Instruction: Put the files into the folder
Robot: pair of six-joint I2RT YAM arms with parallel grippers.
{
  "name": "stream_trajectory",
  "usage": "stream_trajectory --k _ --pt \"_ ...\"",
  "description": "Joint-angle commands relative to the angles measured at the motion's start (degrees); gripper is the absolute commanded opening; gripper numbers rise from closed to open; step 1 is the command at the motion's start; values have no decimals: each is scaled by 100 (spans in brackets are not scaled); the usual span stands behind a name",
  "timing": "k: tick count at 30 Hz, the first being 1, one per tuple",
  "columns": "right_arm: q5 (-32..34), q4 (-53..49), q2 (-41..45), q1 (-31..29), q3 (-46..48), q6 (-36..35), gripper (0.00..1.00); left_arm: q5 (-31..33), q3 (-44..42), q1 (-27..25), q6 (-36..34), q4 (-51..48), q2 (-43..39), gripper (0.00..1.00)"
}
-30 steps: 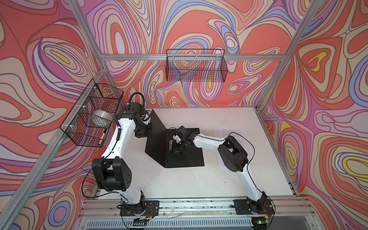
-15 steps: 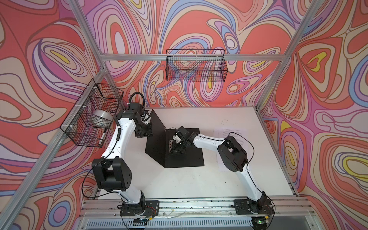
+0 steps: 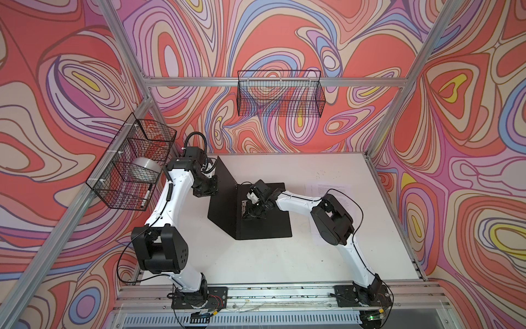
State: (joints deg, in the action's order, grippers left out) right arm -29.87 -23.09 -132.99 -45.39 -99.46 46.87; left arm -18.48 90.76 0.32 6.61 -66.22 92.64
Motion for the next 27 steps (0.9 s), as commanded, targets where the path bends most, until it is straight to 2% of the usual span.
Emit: stream_trajectory --k 1,19,27 --pt "51 94 -61 57 -137 -16 15 -93 140 21 -97 -138 -88 0" --pt "-89 64 -254 100 -170 41 13 -93 134 21 -116 -153 -89 0" --pt "70 -212 -327 91 -162 -16 7 -60 145 21 -134 -155 -115 0"
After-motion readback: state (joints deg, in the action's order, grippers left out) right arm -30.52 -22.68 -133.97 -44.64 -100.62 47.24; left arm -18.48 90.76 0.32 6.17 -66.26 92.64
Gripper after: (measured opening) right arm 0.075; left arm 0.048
